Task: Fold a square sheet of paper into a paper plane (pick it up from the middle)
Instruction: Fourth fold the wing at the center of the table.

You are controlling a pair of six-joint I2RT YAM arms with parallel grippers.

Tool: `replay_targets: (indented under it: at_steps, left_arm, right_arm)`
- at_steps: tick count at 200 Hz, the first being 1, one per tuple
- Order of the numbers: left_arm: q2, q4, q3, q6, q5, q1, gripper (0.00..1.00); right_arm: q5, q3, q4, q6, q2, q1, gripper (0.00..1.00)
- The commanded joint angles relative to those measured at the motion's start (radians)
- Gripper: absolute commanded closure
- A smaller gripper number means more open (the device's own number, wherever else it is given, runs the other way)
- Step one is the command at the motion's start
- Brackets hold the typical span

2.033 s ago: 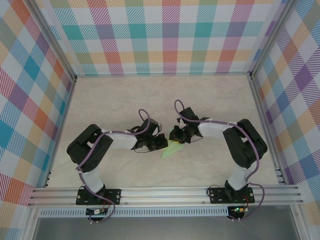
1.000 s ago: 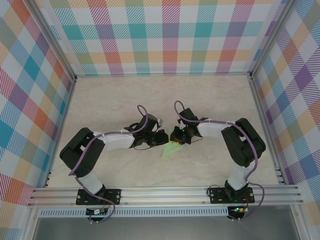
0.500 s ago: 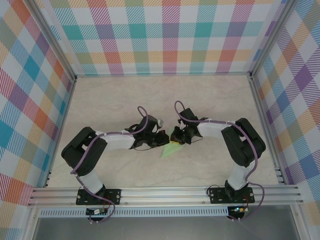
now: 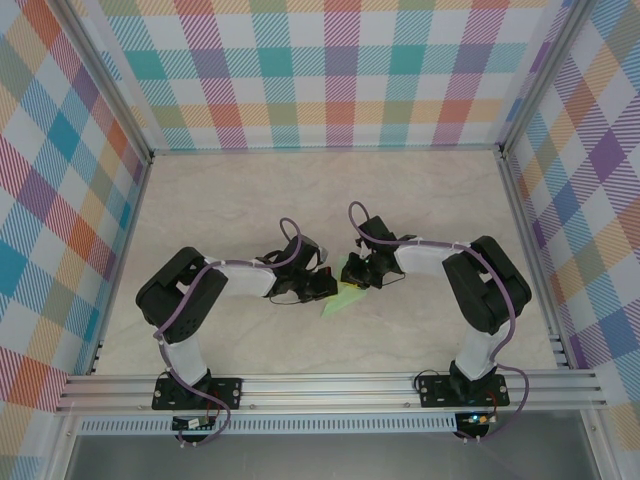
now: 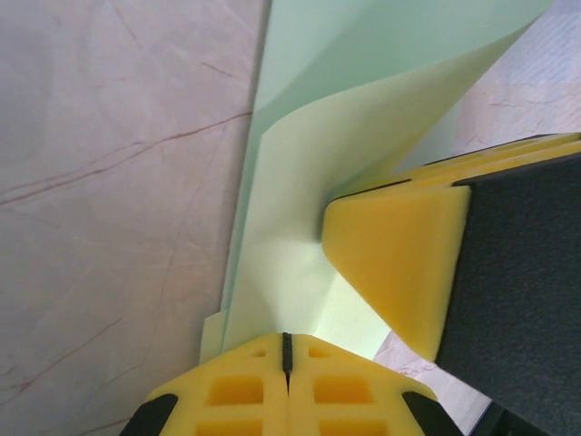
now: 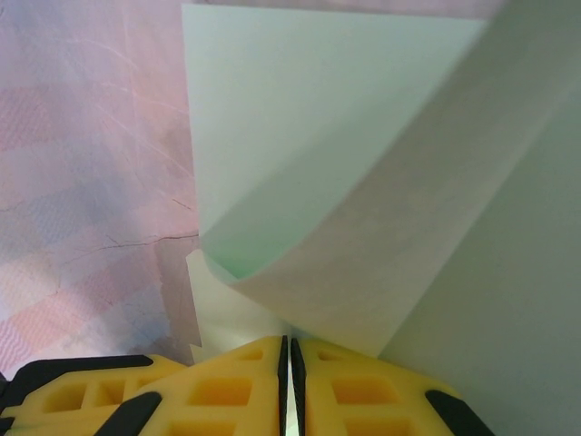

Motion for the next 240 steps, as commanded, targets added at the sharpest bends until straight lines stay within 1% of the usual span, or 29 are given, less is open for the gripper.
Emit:
replay_targets:
  at_steps: [1,20,38,81,107,163,195,240]
  left_arm:
    - [0.014,-0.115,0.022,0.027,-0.039,-0.009,0.98]
    - [0.021,-0.161,0.027,0.039,-0.055,-0.009,0.99]
    - [0.025,-0.184,0.028,0.047,-0.057,-0.011,0.99]
    - [0.044,-0.228,0.033,0.069,-0.064,-0.018,0.99]
    - [0.054,-0.231,0.029,0.071,-0.060,-0.019,0.99]
    - [0.058,-0.240,0.024,0.072,-0.063,-0.020,1.00]
    - [0.062,-0.247,0.026,0.073,-0.067,-0.020,1.00]
    - [0.063,-0.248,0.031,0.073,-0.071,-0.020,1.00]
  right_arm:
    - [0.050,0.006,-0.055,-0.043,0.018,-0.003,0.86]
    - [0.046,0.010,-0.042,-0.082,0.025,-0.014,0.86]
    - [0.032,-0.006,0.006,-0.117,0.025,-0.030,0.86]
    - [0.009,-0.036,0.096,-0.182,0.023,-0.075,0.86]
    - [0.006,-0.047,0.130,-0.202,0.021,-0.118,0.85]
    - [0.019,-0.005,0.132,-0.192,0.061,-0.215,0.87]
    - [0.032,0.041,0.103,-0.199,0.079,-0.251,0.87]
    - [0.047,0.099,0.051,-0.217,0.033,-0.279,0.86]
